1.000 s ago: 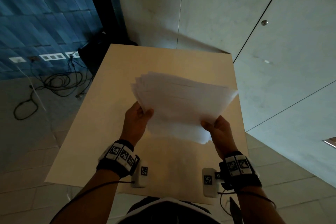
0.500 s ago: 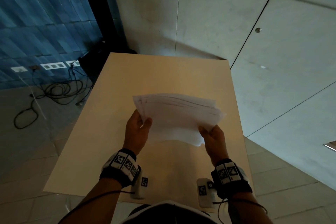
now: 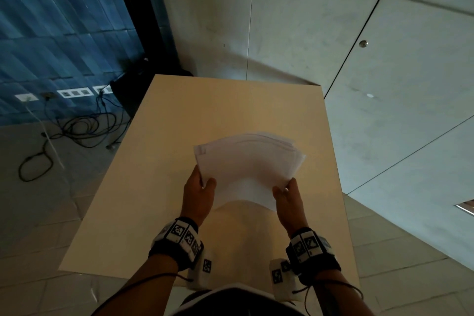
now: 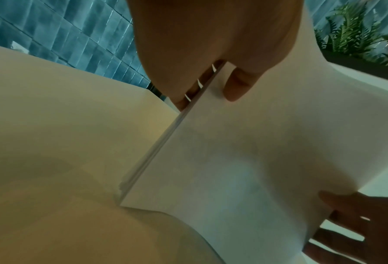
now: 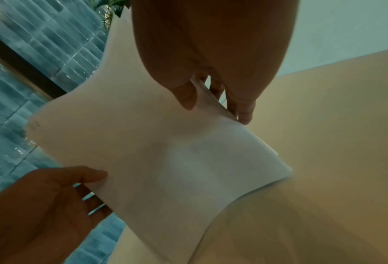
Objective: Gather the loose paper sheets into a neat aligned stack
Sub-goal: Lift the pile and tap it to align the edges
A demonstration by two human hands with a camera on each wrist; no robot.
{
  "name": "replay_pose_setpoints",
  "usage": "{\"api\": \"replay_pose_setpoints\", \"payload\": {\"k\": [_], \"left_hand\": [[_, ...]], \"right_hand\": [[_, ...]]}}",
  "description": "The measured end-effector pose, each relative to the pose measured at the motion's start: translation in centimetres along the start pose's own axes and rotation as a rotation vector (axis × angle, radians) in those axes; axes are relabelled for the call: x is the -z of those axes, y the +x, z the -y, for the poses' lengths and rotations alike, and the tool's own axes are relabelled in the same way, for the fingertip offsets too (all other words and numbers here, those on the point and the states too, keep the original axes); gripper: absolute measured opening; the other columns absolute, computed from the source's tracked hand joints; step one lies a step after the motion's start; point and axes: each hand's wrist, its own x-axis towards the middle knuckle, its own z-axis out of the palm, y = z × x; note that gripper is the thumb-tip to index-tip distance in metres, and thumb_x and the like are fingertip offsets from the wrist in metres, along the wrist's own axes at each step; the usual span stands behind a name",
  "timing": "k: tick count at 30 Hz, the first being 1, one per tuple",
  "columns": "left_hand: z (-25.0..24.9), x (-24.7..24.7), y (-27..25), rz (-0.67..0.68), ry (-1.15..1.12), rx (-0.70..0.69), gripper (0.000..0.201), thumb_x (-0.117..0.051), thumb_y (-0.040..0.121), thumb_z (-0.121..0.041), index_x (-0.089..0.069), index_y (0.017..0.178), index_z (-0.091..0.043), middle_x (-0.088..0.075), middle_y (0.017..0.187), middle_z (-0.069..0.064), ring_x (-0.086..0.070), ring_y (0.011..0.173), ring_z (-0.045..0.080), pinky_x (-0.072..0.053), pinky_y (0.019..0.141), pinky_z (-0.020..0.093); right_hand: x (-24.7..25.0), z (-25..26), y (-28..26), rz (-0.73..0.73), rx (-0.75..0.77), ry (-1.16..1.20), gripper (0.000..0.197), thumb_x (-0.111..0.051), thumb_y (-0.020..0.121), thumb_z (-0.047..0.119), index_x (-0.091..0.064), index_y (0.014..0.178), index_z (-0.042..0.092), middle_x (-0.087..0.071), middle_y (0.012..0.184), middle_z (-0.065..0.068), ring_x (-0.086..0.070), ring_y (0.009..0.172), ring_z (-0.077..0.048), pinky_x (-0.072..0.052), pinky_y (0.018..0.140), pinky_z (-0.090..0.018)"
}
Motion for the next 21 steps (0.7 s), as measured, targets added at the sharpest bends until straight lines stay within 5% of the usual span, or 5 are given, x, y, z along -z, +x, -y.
{"api": "replay_pose_setpoints", "payload": {"k": [6, 12, 15, 18, 21], "left_hand": [[0.7, -0.2, -1.0, -0.008, -0.034, 0.042, 0.049, -0.05, 0.091, 0.001, -0.05, 0.137, -0.016, -0.06, 0.12, 0.002, -0.055, 0.11, 0.02, -0.046, 0.098, 0.035], [0.6, 0.4, -0.5, -0.009, 0.014, -0.024, 0.044, -0.052, 0.092, -0.001, -0.053, 0.134, -0.014, -0.062, 0.121, 0.003, -0.056, 0.111, 0.019, -0.047, 0.095, 0.032], [0.4, 0.3, -0.7, 0.003, 0.034, -0.042, 0.042, -0.053, 0.093, -0.004, -0.052, 0.134, -0.015, -0.061, 0.118, 0.001, -0.056, 0.11, 0.018, -0.046, 0.094, 0.031], [0.2, 0.2, -0.6, -0.017, 0.016, -0.043, 0.041, -0.054, 0.093, -0.004, -0.053, 0.133, -0.012, -0.062, 0.118, 0.003, -0.058, 0.109, 0.02, -0.048, 0.095, 0.034], [0.1, 0.2, -0.6, -0.034, -0.029, -0.02, 0.046, -0.054, 0.09, 0.002, -0.052, 0.133, -0.014, -0.062, 0.117, 0.003, -0.057, 0.108, 0.019, -0.048, 0.092, 0.032]], "right_hand": [[-0.5, -1.2, -0.6, 0.017, -0.019, -0.055, 0.034, -0.049, 0.094, 0.009, -0.04, 0.123, 0.023, -0.055, 0.133, -0.005, -0.053, 0.124, -0.024, -0.047, 0.104, -0.047], [0.5, -0.9, -0.9, -0.057, 0.049, -0.124, 0.018, -0.04, 0.098, 0.004, -0.056, 0.107, 0.008, -0.063, 0.093, -0.01, -0.055, 0.082, -0.027, -0.043, 0.063, -0.026], [0.4, -0.7, -0.9, -0.097, 0.048, -0.145, 0.029, -0.039, 0.097, 0.003, -0.062, 0.106, 0.019, -0.065, 0.09, -0.002, -0.064, 0.09, -0.034, -0.051, 0.069, -0.033], [0.1, -0.2, -1.1, -0.128, 0.099, -0.13, 0.027, -0.041, 0.096, 0.001, -0.058, 0.114, 0.012, -0.068, 0.095, -0.004, -0.065, 0.091, -0.032, -0.052, 0.066, -0.02], [-0.2, 0.3, -1.4, -0.12, 0.133, -0.093, 0.03, -0.046, 0.095, 0.002, -0.047, 0.12, 0.019, -0.064, 0.118, -0.007, -0.061, 0.111, -0.025, -0.054, 0.093, -0.042]]}}
